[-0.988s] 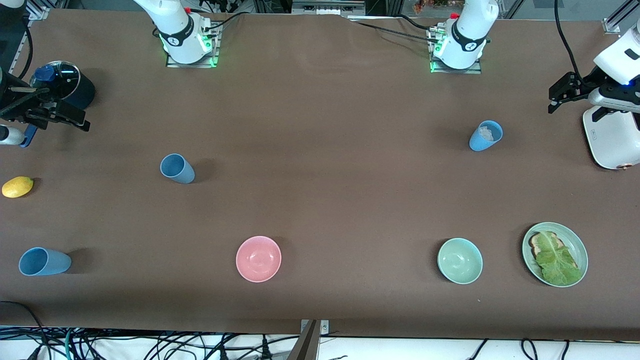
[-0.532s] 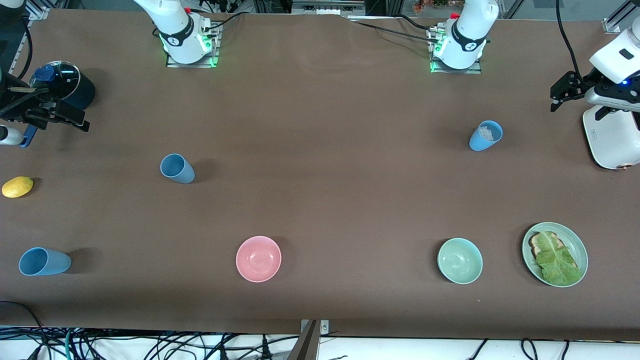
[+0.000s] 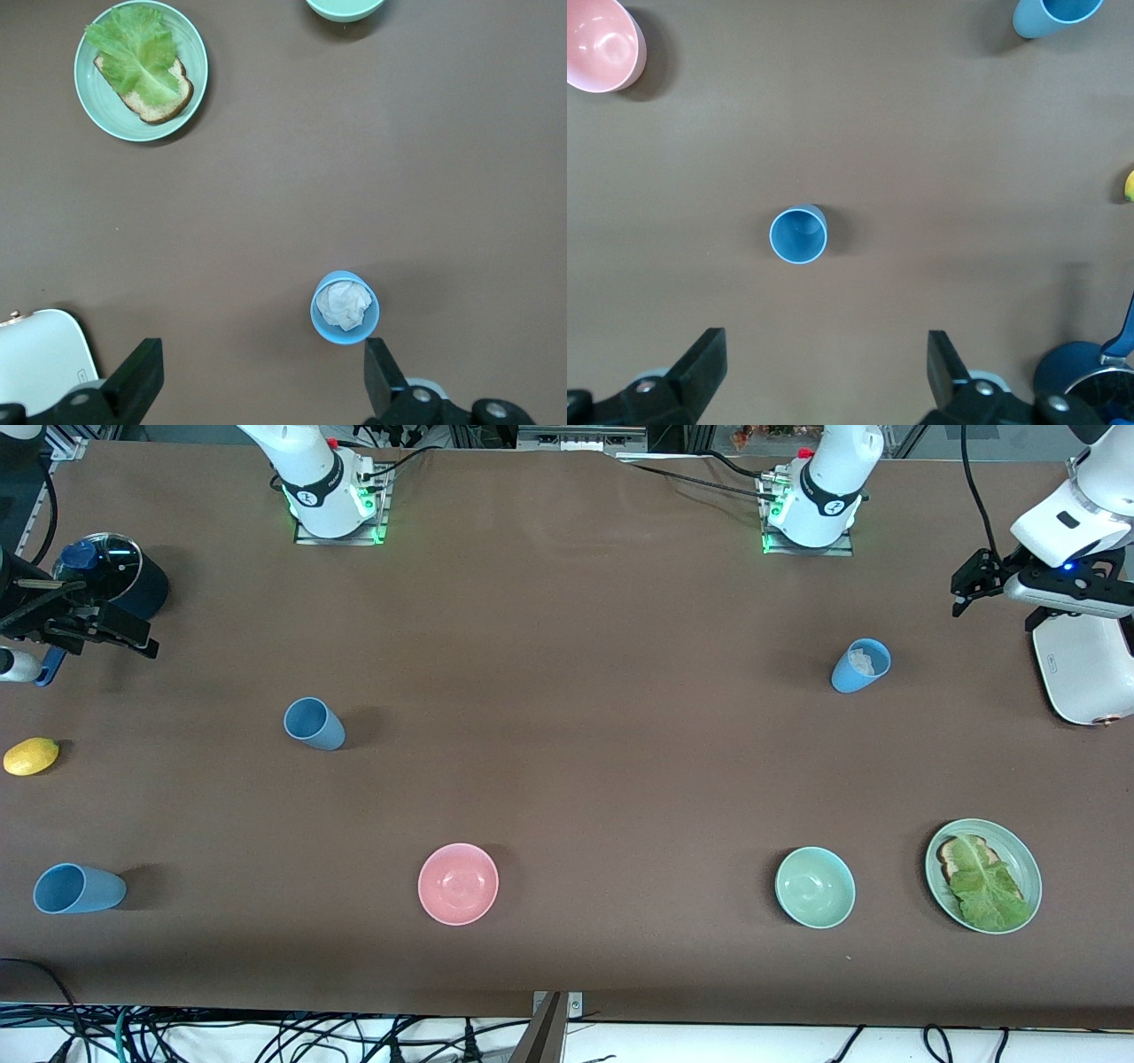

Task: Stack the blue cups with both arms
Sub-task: 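Lower the open left gripper over the rim of the tissue cup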

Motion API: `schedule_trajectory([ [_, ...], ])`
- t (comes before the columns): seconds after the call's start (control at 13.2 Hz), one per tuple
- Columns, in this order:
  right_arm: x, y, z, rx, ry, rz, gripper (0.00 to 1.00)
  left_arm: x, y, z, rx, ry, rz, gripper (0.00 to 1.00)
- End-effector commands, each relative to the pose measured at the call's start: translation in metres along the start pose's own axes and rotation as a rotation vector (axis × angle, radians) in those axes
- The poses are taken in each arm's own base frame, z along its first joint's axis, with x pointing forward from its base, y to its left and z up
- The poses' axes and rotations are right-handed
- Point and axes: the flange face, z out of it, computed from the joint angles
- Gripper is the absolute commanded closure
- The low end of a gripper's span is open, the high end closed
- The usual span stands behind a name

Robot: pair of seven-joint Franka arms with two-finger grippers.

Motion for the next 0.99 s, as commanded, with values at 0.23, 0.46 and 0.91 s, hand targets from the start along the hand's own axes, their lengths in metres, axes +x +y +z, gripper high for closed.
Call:
schedule_trajectory([
  [0.23, -0.002, 0.001, -0.003, 0.005, 0.009, 0.004, 0.00, -0.036, -0.007, 0.035, -0.010, 0.012, -0.106, 0.00],
  [0.46, -0.002, 0.001, -0.003, 0.005, 0.009, 0.003, 0.00, -0.046, -0.010, 0.048, -0.034, 0.003, -0.219, 0.00],
  [0.91, -0.002, 0.001, -0.003, 0.005, 0.008, 0.003, 0.00, -0.061, -0.008, 0.084, -0.048, 0.031, -0.266, 0.01],
])
